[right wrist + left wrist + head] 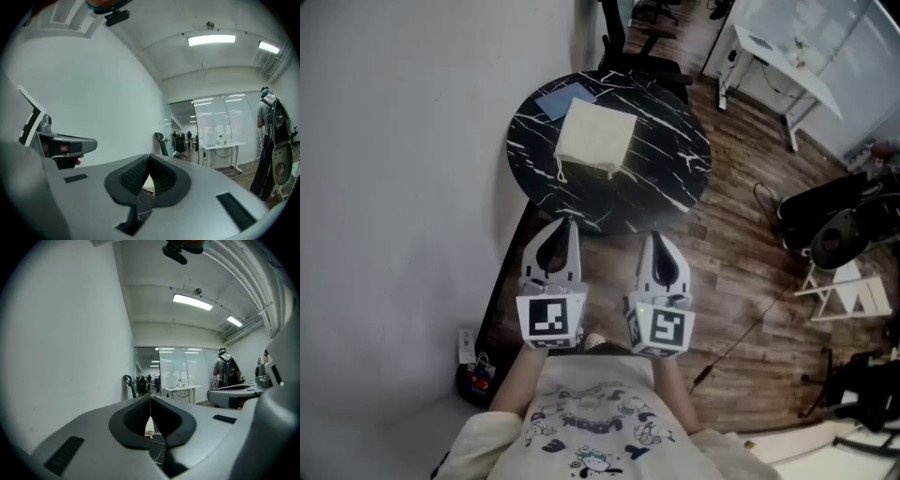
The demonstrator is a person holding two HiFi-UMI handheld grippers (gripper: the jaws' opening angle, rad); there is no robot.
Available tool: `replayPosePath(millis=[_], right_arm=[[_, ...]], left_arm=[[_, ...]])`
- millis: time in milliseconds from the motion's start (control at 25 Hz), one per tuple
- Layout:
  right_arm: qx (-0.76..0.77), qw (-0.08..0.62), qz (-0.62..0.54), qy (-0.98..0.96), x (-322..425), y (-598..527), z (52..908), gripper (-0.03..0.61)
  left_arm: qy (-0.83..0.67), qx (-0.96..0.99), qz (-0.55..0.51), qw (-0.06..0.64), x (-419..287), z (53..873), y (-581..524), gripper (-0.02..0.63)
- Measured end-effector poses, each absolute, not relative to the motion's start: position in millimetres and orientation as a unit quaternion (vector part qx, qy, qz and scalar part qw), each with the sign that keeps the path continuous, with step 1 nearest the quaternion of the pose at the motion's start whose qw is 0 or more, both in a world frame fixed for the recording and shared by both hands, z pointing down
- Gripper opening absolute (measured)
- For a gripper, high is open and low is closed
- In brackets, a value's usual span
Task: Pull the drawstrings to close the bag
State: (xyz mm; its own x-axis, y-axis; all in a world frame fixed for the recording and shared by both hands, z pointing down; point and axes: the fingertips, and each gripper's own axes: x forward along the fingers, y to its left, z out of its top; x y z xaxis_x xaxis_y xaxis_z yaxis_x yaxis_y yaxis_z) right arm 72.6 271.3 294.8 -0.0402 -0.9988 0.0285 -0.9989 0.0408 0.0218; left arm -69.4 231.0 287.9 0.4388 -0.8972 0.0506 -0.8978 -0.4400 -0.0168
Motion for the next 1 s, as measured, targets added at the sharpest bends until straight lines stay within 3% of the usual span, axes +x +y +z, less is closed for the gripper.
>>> replayPosePath(millis=[1000], right_arm=[[0.679,0.032,0.025,-0.733,80,272,320,0.014]], left_arm=[[-0.549,0.835,0.039,0.018,-66,306,235,0.041]])
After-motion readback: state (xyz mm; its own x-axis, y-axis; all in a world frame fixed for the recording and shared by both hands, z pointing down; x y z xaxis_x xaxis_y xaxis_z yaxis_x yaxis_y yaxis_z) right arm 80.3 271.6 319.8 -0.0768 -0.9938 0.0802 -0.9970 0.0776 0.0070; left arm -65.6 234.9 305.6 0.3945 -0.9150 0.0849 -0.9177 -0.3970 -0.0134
